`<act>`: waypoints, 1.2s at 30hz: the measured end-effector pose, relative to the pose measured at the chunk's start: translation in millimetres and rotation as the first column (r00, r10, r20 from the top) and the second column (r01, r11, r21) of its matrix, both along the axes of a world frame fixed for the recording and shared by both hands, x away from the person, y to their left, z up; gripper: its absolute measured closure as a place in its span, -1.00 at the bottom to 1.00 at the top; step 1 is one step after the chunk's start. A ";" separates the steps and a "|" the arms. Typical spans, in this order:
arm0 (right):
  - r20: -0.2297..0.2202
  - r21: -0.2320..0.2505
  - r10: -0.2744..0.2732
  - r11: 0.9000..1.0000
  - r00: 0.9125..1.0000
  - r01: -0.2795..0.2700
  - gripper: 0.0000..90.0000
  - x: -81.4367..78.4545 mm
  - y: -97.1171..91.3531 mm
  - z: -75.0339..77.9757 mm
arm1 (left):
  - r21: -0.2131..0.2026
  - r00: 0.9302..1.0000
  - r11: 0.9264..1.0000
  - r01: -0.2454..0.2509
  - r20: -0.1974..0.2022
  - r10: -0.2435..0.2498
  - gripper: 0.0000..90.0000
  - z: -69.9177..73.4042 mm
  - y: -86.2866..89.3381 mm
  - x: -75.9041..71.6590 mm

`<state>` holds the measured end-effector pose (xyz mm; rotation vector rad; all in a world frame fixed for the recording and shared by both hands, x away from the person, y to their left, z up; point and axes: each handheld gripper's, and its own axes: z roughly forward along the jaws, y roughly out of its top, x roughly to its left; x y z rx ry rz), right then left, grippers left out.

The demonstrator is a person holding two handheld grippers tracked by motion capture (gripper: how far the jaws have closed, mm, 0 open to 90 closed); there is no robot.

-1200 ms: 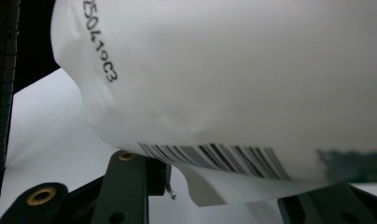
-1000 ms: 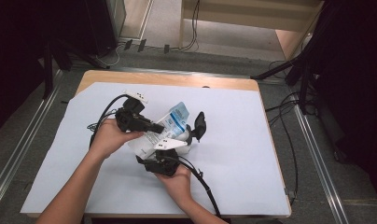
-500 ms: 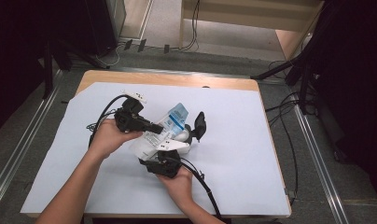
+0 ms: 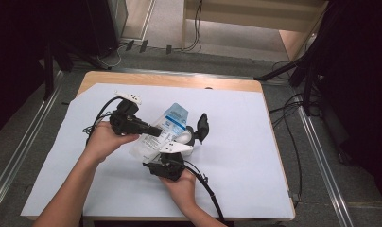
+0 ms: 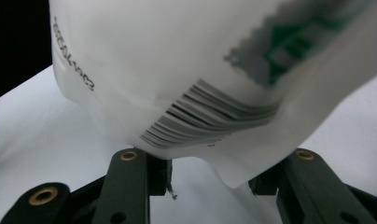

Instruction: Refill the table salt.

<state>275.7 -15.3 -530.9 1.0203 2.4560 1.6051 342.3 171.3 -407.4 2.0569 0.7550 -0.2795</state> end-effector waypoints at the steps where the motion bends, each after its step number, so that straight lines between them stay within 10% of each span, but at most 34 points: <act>1: 0.004 0.000 -0.002 1.000 1.000 0.002 0.33 -0.4 0.0 0.0 | 0.005 1.000 1.000 -0.001 0.002 0.001 0.99 0.7 0.8 -0.9; 36: 0.048 0.037 -0.053 0.998 0.997 0.051 0.33 -2.6 -23.9 16.0 | -0.014 0.995 0.998 0.059 0.077 -0.057 0.96 14.9 37.5 -28.6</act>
